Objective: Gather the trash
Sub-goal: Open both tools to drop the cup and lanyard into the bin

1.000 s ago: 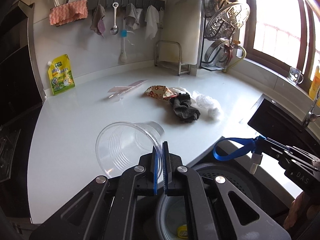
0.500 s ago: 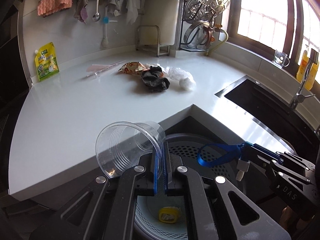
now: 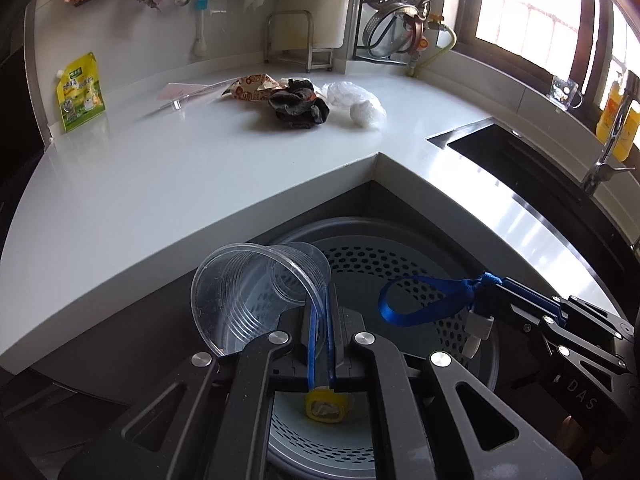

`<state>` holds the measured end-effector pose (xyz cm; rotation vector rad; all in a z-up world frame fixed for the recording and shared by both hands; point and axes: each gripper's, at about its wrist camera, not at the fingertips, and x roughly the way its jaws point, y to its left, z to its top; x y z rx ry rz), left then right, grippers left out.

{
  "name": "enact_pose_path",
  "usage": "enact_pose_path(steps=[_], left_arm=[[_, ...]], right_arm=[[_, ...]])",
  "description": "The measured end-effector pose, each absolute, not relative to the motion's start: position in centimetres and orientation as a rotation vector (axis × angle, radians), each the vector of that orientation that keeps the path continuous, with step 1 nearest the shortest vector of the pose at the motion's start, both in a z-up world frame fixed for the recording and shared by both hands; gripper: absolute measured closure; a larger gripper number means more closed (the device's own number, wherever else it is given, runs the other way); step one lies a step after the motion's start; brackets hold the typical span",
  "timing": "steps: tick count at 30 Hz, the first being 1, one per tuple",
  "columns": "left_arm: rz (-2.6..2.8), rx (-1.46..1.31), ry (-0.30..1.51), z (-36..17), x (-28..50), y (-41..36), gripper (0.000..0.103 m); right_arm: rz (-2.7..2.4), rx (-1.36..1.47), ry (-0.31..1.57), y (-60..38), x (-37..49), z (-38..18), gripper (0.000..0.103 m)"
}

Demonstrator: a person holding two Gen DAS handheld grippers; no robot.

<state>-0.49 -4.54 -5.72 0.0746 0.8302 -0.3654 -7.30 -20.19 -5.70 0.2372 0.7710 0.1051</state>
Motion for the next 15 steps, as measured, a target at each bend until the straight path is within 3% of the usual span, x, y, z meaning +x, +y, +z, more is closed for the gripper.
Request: enact_pose_path(steps=[15], left_arm=[[-0.350, 0.085, 0.880, -7.1, -0.1, -4.3, 0.098]], right_arm=[[0.107, 0.227, 0.824, -19.7, -6.5, -7.5, 0.085]])
